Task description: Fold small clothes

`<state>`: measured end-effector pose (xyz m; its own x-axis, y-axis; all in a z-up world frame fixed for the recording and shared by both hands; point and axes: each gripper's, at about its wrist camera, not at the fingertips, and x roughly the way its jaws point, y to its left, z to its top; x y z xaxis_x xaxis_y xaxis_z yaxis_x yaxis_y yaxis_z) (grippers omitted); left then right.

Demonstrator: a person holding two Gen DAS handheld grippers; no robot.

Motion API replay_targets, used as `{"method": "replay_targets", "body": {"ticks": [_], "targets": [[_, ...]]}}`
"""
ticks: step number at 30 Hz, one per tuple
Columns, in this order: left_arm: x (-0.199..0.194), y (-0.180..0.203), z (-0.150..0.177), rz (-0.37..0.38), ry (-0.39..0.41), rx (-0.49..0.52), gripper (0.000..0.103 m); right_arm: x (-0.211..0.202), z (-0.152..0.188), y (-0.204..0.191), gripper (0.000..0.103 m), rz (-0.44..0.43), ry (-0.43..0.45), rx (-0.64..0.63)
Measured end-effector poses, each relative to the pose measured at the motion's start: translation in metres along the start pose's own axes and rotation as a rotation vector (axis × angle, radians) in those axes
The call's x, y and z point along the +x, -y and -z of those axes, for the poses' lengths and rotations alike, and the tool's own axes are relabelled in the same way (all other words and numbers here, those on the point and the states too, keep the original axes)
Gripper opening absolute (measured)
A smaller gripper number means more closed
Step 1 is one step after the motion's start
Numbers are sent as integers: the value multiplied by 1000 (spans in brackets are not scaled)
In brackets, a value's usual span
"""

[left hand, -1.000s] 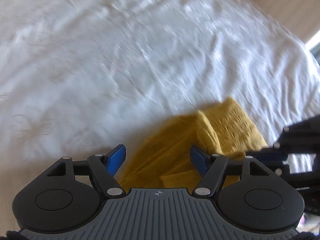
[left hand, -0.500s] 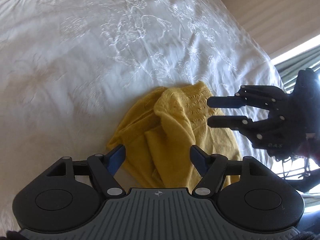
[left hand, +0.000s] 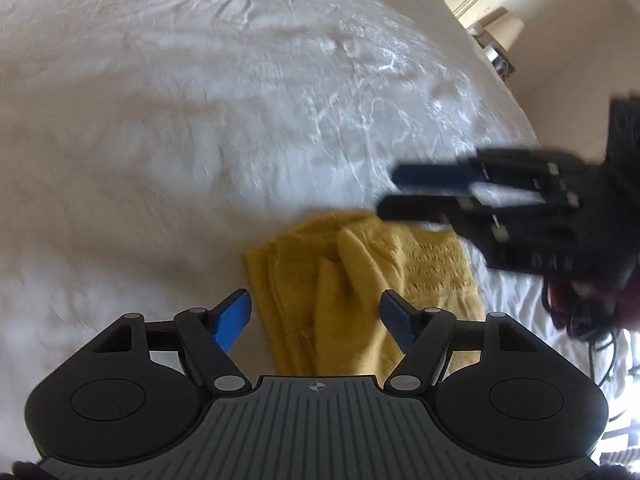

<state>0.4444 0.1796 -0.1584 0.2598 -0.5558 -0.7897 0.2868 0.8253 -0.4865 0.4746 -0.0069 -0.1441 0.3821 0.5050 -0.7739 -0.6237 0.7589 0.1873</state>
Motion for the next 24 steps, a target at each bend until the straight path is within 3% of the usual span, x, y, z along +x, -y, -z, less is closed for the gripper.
{"method": "replay_targets", "body": {"ticks": [6, 12, 14, 15, 19, 24], "targets": [[21, 19, 24, -69, -38, 41, 70, 13, -12, -8, 46, -60, -74, -103], [4, 17, 31, -102, 26, 24, 70, 50, -10, -7, 51, -98, -255, -143], [-4, 17, 30, -121, 56, 12, 70, 49, -4, -6, 34, -86, -285, -146], [-9, 17, 30, -126, 78, -2, 70, 44, -1, -6, 12, -76, -282, -146], [-21, 17, 23, -130, 159, -55, 70, 16, 15, -2, 12, -28, -234, -80], [5, 22, 12, -164, 142, -89, 70, 4, 36, 5, 13, -30, -238, 0]]}}
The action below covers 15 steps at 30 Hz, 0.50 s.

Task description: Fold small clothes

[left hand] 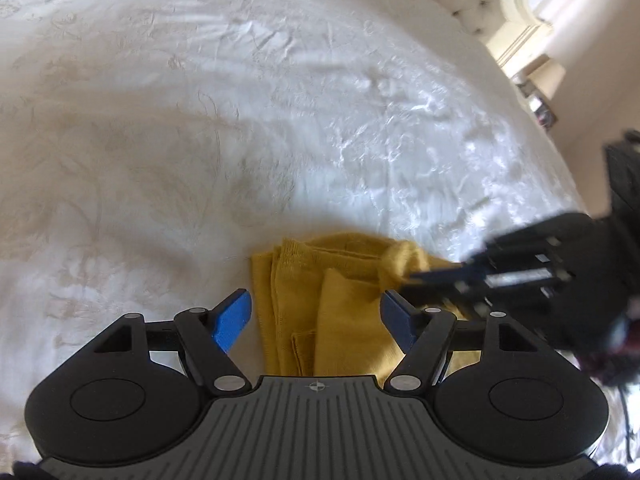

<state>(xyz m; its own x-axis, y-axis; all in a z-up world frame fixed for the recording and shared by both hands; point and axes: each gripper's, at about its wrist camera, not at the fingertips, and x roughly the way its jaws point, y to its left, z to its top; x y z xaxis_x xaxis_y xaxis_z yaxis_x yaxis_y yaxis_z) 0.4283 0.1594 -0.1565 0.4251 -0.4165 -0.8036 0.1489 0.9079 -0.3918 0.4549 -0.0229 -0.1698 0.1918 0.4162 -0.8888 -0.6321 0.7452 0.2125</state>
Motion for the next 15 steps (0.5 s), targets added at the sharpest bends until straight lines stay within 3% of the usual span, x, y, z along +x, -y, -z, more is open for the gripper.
{"method": "replay_targets", "body": {"ticks": [5, 8, 11, 12, 13, 15], "targets": [[13, 8, 19, -47, -58, 75, 70, -9, 3, 4, 21, 2, 6, 17], [10, 12, 30, -49, -54, 107, 70, -22, -6, 2, 23, 10, 78, 2], [8, 14, 37, -53, -46, 111, 70, -27, -22, -5, 25, -42, 122, -27], [7, 14, 38, -56, -39, 103, 70, -24, -26, -7, 31, -63, 111, -39], [6, 14, 40, -57, -33, 92, 70, -18, -31, -10, 43, -83, 87, -57], [5, 11, 41, -65, -22, 68, 70, -6, -32, -14, 51, -89, 41, -96]]}}
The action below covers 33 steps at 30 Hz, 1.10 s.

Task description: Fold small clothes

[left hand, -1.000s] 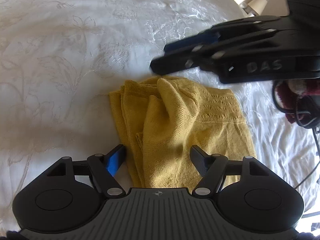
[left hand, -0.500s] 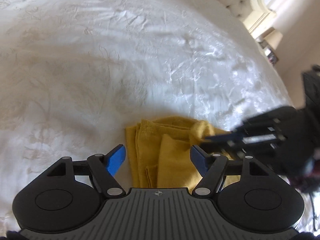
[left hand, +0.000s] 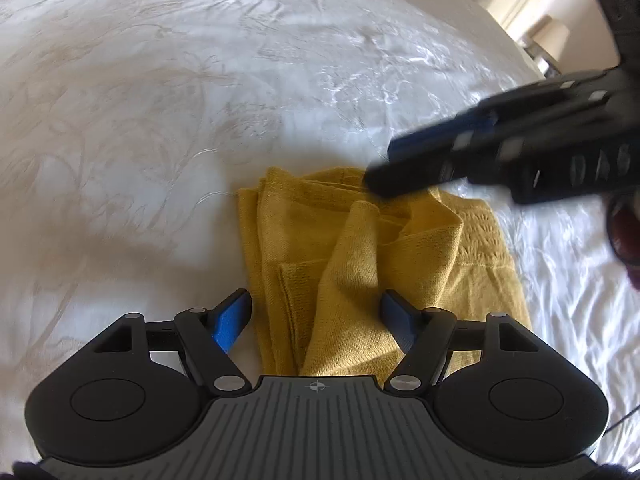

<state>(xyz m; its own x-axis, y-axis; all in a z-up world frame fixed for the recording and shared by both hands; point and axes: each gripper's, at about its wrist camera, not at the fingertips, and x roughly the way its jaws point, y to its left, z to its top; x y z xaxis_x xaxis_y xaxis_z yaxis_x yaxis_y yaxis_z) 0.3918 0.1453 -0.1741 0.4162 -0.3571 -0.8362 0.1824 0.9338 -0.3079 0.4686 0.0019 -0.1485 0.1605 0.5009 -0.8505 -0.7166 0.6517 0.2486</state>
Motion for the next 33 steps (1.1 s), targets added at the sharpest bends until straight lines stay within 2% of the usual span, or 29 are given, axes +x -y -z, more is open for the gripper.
{"method": "replay_targets", "body": {"ticks": [2, 5, 8, 14, 15, 19, 21, 23, 25, 28, 30, 31, 33], "targets": [[-1, -4, 1, -11, 4, -23, 70, 10, 4, 1, 50, 10, -40, -7], [-5, -12, 3, -17, 13, -63, 70, 15, 16, 9, 51, -31, -79, 40], [-9, -16, 4, -23, 26, -70, 70, 19, 26, 10, 51, -46, -136, 10], [-29, -18, 8, -42, 77, -78, 70, 21, 28, 20, 52, -138, -105, 75], [-34, -18, 11, -42, 84, -75, 70, 20, 27, 23, 51, -170, -97, 98], [-47, -15, 22, -34, 91, -52, 70, 20, 19, 25, 32, -257, -88, 143], [-52, -14, 28, -28, 90, -41, 70, 20, 14, 23, 32, -258, -73, 150], [-54, -13, 32, -23, 79, -31, 70, 20, 11, 20, 32, -222, -71, 141], [-54, -12, 35, -17, 70, -26, 70, 20, 10, 17, 37, -182, -100, 109], [-55, -11, 38, -3, 65, -23, 70, 21, 15, 21, 37, -206, -140, 110], [-54, -10, 40, 6, 54, -21, 70, 21, 15, 21, 24, -211, -134, 105], [-53, -9, 42, 9, 51, -20, 70, 21, 14, 20, 12, -208, -112, 108], [-52, -8, 45, 15, 36, -16, 70, 18, 6, 21, 12, -212, -51, 123]]}}
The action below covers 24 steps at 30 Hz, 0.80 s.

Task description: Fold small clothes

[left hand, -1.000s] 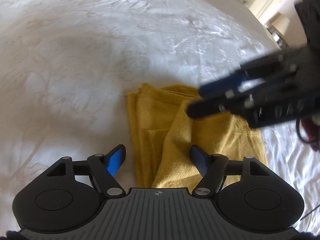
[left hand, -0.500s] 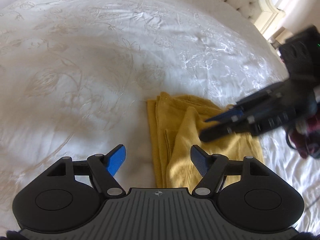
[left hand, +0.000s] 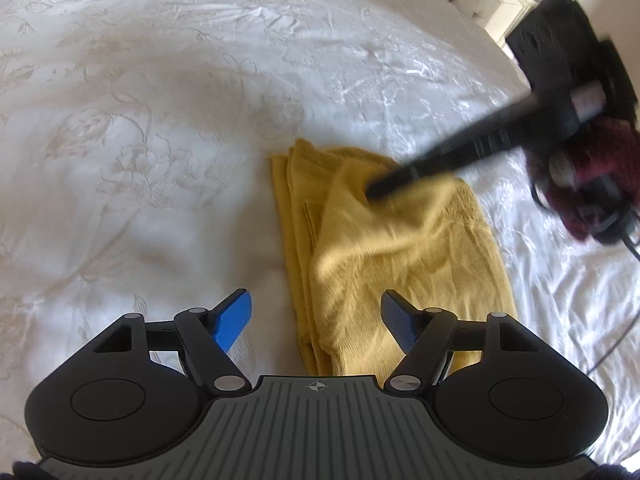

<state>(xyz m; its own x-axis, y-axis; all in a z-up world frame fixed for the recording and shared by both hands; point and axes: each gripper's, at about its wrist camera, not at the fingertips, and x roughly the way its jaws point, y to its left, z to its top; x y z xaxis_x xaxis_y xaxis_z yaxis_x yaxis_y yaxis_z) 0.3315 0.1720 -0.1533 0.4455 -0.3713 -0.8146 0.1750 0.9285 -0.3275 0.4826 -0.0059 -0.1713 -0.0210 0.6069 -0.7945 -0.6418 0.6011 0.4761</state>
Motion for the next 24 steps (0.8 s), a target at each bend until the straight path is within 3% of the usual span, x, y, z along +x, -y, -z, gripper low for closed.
{"method": "replay_targets", "body": {"ticks": [3, 9, 11, 14, 16, 20, 24], "targets": [[5, 1, 7, 0, -45, 10, 70, 3, -20, 0, 13, 7, 70, 5], [11, -2, 26, -16, -129, 32, 70, 33, -44, 3, 13, 76, 79, -14], [10, -5, 31, -15, -143, 28, 70, 28, -44, 3, 21, 125, 152, -4], [9, -6, 38, -20, -161, 31, 70, -3, -33, 4, 25, 181, 337, 48], [9, -7, 39, -19, -166, 37, 70, -25, -22, 1, 27, 234, 387, 65], [10, -7, 40, -19, -171, 43, 70, -39, 8, -19, 27, 303, 325, 28], [10, -7, 39, -19, -173, 48, 70, -11, 31, -42, 27, 348, 189, -28]]}}
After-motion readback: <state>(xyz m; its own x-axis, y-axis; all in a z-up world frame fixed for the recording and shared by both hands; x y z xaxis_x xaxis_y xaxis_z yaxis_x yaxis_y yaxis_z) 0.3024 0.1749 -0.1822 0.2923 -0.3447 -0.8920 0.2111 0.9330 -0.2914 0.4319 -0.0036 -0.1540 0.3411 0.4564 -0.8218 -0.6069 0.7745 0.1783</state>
